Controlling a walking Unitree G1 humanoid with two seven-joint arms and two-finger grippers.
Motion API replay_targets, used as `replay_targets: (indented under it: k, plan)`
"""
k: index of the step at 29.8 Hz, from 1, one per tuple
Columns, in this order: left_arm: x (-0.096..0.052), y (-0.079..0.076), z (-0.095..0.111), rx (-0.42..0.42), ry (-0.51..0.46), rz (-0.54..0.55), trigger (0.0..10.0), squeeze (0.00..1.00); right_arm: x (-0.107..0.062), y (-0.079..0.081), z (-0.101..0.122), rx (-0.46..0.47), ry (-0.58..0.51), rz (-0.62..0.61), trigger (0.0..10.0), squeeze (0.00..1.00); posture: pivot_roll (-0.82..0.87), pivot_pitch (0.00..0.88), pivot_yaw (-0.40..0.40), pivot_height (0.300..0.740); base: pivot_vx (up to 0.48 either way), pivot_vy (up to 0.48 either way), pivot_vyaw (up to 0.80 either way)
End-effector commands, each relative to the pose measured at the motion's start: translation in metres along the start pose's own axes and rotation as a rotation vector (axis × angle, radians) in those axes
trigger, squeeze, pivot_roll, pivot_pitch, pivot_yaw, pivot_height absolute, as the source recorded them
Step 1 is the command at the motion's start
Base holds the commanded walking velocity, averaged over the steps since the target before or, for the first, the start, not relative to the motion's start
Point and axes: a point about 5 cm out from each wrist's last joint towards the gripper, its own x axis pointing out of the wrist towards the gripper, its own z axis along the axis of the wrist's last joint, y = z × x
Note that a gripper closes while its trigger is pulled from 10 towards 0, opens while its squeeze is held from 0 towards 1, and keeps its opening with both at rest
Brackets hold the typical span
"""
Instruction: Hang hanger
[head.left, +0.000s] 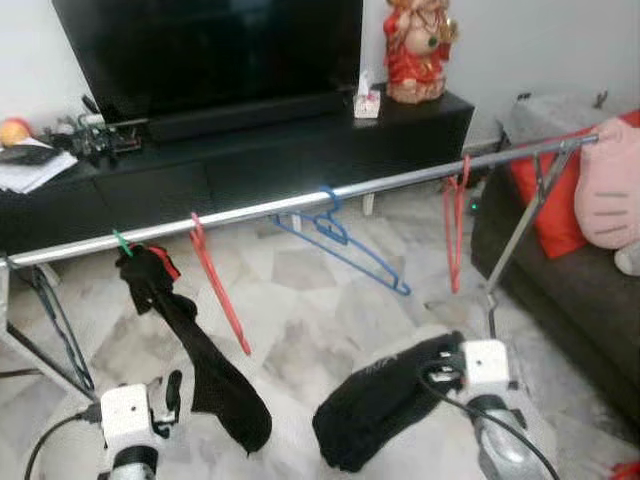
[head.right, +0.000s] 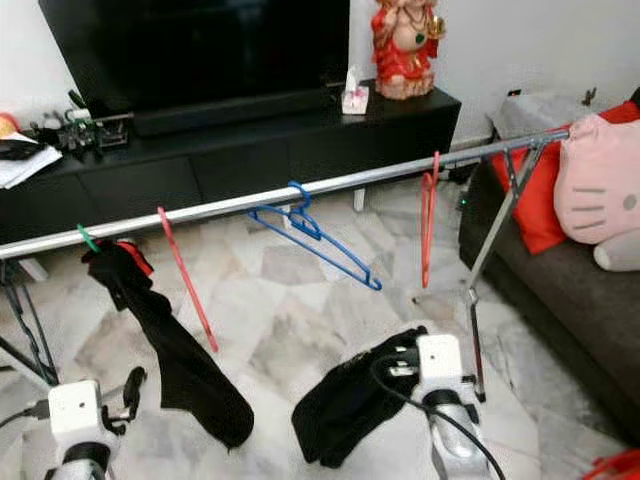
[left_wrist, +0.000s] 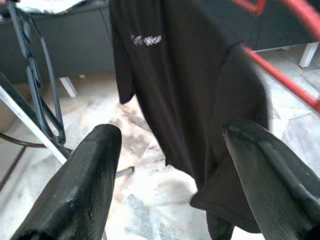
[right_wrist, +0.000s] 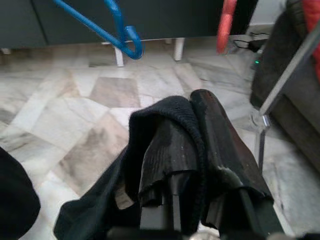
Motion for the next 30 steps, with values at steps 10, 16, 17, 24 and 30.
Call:
replay_targets:
  k: [10, 16, 17, 24, 30]
  plan:
    - [-0.002, -0.002, 0.005, -0.025, -0.010, 0.039, 10.0, 0.00, 0.008, 0.006, 0.006, -0.003, -0.013, 0.034, 10.0, 0.00, -0.07, 0.000, 0.034, 0.740, 0.000, -0.339, 0.32]
    - [-0.015, 0.001, 0.002, -0.049, -0.006, 0.095, 10.0, 0.00, 0.013, 0.019, 0.009, -0.006, -0.010, 0.101, 10.0, 0.00, -0.03, 0.000, -0.002, 0.740, 0.000, -0.341, 0.00]
    - [-0.017, 0.001, 0.003, -0.047, -0.007, 0.095, 10.0, 0.00, 0.014, 0.021, 0.010, -0.017, -0.015, 0.123, 10.0, 0.00, -0.03, 0.000, -0.004, 0.740, 0.000, -0.341, 0.00]
    - [-0.013, 0.000, 0.008, -0.051, -0.020, 0.083, 10.0, 0.00, 0.014, 0.024, 0.010, -0.018, -0.013, 0.140, 10.0, 0.00, -0.06, 0.000, 0.007, 0.740, 0.000, -0.182, 0.00]
    - [0.004, -0.006, 0.033, -0.007, -0.104, 0.025, 10.0, 0.00, 0.016, 0.029, 0.008, -0.002, 0.006, 0.163, 10.0, 0.00, -0.07, 0.000, 0.026, 0.740, 0.000, 0.000, 0.00]
